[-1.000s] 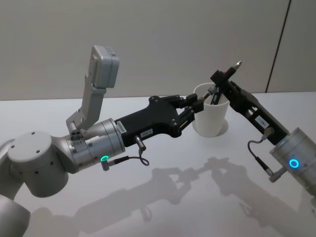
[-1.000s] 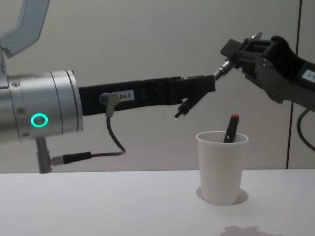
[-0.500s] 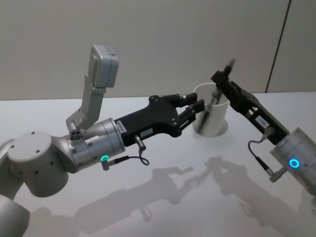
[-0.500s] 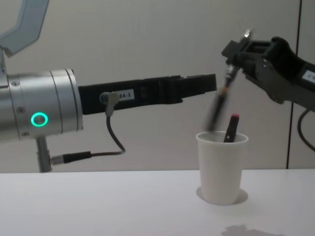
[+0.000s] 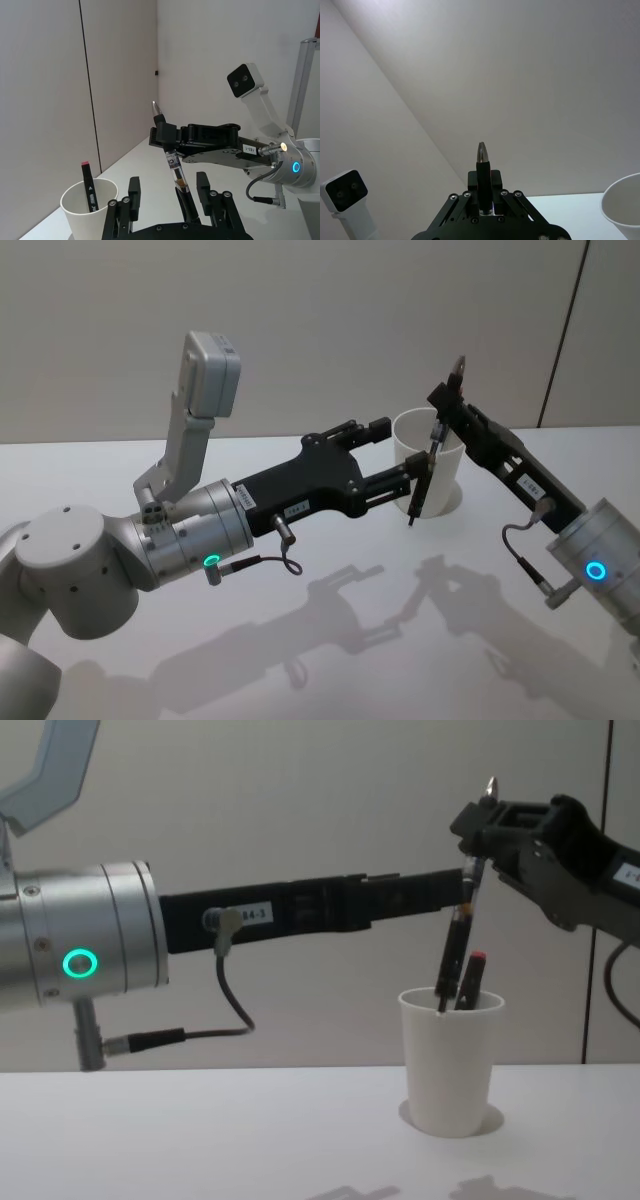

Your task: Place the pen into the pen holder.

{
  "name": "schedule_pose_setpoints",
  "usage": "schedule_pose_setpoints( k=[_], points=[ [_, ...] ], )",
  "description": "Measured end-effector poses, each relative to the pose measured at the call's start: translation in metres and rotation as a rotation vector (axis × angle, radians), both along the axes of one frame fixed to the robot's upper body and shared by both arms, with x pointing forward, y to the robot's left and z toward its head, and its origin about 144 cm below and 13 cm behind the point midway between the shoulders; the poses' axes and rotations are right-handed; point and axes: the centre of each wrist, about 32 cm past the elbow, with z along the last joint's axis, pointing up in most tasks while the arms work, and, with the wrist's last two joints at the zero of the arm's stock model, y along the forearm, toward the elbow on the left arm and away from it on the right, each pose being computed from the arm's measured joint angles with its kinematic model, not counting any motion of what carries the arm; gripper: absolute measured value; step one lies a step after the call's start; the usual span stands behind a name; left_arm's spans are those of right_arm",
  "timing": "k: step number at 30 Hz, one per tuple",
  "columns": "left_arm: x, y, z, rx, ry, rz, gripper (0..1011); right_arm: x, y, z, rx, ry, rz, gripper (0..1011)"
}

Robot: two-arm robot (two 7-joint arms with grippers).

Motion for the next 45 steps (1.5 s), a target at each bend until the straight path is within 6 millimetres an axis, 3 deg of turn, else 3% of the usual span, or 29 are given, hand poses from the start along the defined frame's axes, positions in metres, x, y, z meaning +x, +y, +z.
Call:
schedule_pose_setpoints(
  k=[7, 13, 30, 45],
  points=[
    [0.000, 0.000, 0.000, 0.000, 0.000, 0.000, 889, 0.000, 0.000, 0.000, 0.000, 0.000, 0.000, 151],
    [0.000, 0.000, 0.000, 0.000, 0.000, 0.000, 1001, 0.000, -0.001, 0.001, -0.004, -0.006, -0.003, 151],
    [0.000, 0.000, 0.000, 0.000, 0.000, 0.000, 1001, 0.009, -0.017, 0.014, -0.133, -0.117, -0.109, 151],
    [0.000, 0.000, 0.000, 0.000, 0.000, 0.000, 1001, 0.036, -0.030, 0.027, -0.328, -0.246, -0.210, 151]
  ],
)
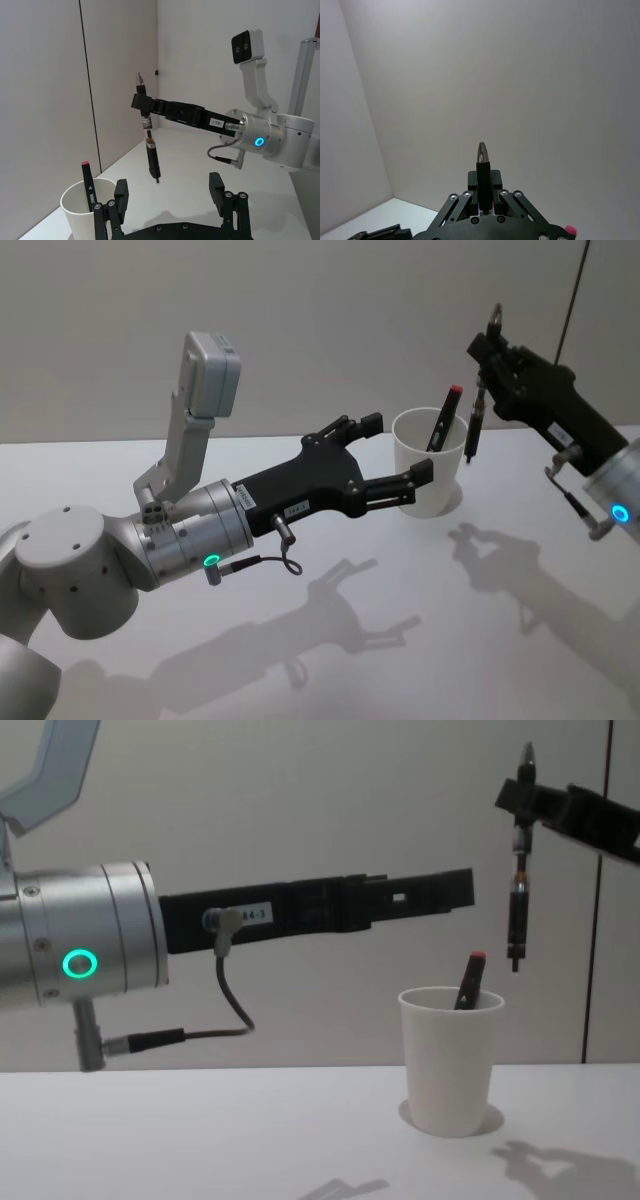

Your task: Place the pen into the pen holder.

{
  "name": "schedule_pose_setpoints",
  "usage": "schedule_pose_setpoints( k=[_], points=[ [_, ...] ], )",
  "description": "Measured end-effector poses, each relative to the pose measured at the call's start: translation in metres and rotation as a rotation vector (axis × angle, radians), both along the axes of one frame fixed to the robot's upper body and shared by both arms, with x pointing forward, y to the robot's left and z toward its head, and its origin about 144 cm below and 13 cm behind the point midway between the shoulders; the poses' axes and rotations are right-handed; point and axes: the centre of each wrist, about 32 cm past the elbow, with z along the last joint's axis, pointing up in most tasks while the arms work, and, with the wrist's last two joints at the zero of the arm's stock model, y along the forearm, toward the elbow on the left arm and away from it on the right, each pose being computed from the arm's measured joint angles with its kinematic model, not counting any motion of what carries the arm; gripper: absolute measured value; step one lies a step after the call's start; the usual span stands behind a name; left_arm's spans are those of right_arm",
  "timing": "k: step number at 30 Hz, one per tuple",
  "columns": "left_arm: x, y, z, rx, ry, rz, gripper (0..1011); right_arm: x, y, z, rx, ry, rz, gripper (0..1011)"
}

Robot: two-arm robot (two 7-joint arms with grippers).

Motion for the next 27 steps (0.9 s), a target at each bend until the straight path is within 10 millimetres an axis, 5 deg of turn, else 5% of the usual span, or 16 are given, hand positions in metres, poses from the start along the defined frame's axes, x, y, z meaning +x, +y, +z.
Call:
schedule_pose_setpoints(
  k=[27],
  points=[
    [0.000, 0.000, 0.000, 0.000, 0.000, 0.000, 1001, 0.061, 0.017, 0.001, -0.213, -0.109, -0.063, 151]
  ],
)
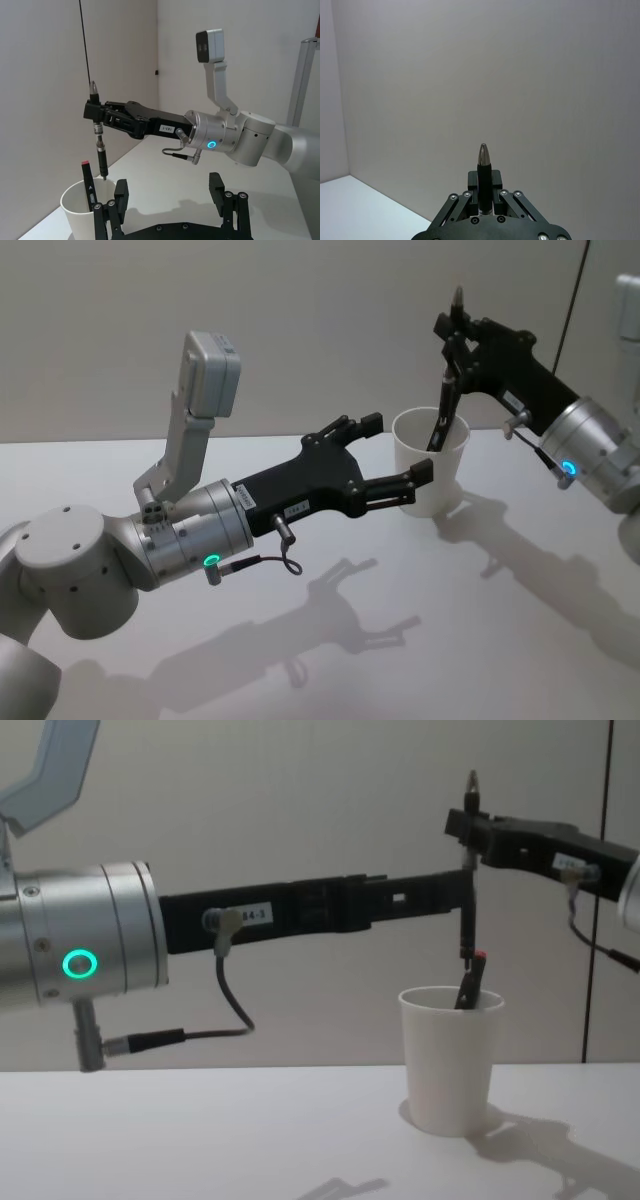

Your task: Place the pen into the pen holder.

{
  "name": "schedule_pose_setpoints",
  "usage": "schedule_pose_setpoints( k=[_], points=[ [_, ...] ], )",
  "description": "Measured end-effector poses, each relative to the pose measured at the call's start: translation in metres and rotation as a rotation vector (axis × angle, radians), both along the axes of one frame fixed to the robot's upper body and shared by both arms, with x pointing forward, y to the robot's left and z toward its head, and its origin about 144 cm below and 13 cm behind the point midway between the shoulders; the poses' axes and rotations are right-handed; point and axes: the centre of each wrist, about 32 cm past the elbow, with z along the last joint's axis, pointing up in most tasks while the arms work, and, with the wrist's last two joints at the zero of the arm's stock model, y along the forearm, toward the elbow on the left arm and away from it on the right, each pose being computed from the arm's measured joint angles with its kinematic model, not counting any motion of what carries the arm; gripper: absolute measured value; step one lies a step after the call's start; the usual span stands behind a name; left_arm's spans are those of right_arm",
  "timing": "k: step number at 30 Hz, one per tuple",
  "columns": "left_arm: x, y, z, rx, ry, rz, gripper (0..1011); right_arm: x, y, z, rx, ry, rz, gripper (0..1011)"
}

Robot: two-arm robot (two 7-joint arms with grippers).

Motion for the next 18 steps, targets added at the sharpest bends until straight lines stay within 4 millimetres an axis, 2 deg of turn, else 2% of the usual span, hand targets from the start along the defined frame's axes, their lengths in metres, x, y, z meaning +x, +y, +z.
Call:
schedule_pose_setpoints(
  k=[18],
  points=[
    [0.000, 0.000, 0.000, 0.000, 0.000, 0.000, 1001, 0.014, 0.014, -0.016, -0.064, 0.037, -0.014, 151]
  ],
)
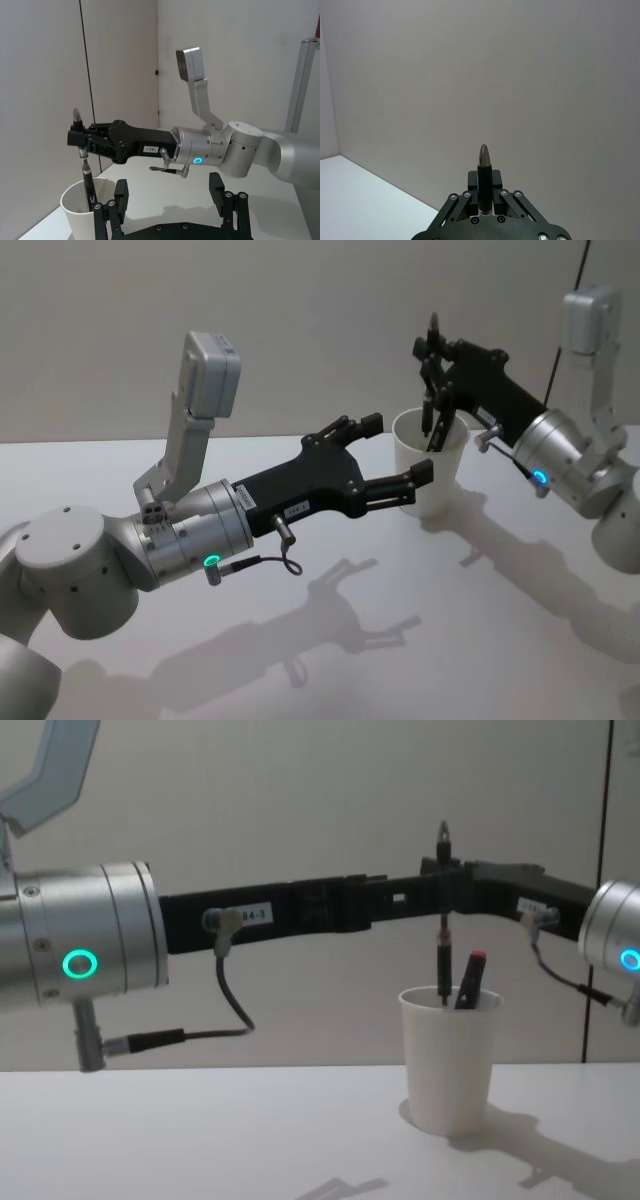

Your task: Place the pen into the pen holder.

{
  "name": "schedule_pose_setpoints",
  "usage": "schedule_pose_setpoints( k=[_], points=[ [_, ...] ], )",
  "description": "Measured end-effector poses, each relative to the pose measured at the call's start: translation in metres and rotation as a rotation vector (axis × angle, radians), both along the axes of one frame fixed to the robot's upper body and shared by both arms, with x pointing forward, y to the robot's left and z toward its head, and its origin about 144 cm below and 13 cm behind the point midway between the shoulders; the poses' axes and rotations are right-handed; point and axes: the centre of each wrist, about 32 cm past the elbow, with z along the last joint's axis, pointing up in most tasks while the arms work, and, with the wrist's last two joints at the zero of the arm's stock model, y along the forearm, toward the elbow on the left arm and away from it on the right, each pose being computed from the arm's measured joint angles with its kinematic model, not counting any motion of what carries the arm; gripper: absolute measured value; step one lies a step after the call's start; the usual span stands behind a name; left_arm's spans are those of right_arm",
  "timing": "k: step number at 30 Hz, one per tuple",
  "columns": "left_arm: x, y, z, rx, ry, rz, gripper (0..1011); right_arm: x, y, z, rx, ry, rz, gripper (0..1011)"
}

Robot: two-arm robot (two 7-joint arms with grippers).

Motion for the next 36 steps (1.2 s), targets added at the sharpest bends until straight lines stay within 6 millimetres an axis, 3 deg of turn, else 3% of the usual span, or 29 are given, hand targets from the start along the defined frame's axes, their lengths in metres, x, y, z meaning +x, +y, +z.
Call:
schedule_pose_setpoints(
  k=[7, 10, 36],
  points=[
    [0.0000, 0.0000, 0.0000, 0.000, 0.000, 0.000, 1001, 0.0019, 0.0048, -0.0051, -0.022, 0.015, -0.006, 151],
    [0.0000, 0.0000, 0.0000, 0.000, 0.000, 0.000, 1001, 0.0023, 0.0062, -0.0066, -0.028, 0.019, -0.008, 210],
    [0.0000, 0.0000, 0.0000, 0.000, 0.000, 0.000, 1001, -0.0010, 0.0071, -0.0075, -0.027, 0.020, -0.004, 988]
  ],
)
